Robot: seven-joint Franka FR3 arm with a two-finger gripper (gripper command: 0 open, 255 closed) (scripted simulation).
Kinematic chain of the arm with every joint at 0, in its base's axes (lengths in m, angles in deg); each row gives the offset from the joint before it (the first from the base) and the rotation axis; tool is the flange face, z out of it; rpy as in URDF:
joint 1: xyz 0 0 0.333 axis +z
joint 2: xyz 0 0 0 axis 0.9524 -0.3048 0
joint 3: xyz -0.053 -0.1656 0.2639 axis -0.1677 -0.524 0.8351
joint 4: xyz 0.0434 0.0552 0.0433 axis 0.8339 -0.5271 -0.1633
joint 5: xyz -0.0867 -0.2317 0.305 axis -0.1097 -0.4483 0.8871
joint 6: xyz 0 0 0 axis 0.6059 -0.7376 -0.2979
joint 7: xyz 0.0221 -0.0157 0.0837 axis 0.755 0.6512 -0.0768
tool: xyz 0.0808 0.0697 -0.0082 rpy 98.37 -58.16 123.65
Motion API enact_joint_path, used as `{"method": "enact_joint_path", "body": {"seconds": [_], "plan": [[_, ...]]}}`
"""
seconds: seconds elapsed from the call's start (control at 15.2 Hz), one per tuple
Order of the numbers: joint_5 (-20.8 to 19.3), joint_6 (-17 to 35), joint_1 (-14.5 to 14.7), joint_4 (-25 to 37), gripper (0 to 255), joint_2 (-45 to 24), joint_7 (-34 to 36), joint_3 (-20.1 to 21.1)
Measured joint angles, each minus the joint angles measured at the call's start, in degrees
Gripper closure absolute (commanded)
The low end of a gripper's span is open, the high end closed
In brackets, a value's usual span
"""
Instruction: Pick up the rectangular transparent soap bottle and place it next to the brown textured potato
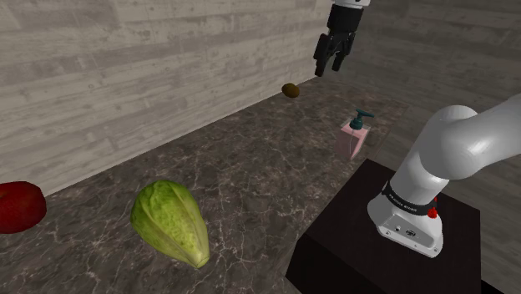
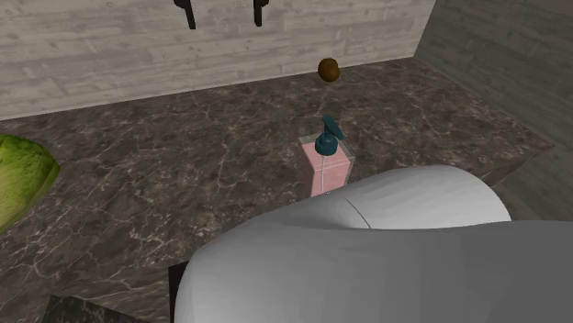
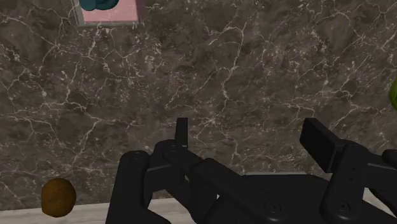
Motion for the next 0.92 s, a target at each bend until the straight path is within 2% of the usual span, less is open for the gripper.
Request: {"method": "enact_joint_path", "body": {"seconds": [0.13,0.53,0.92], "plan": [[-0.25,0.10,-0.15,-0.90,0,0.73,-0.47,-0.38],[-3.48,1.87,-2.28,-10.84,0,8.04,-5.57,-4.63],[-9.56,3.85,-6.69,-19.70,0,14.12,-12.87,-11.42]]}}
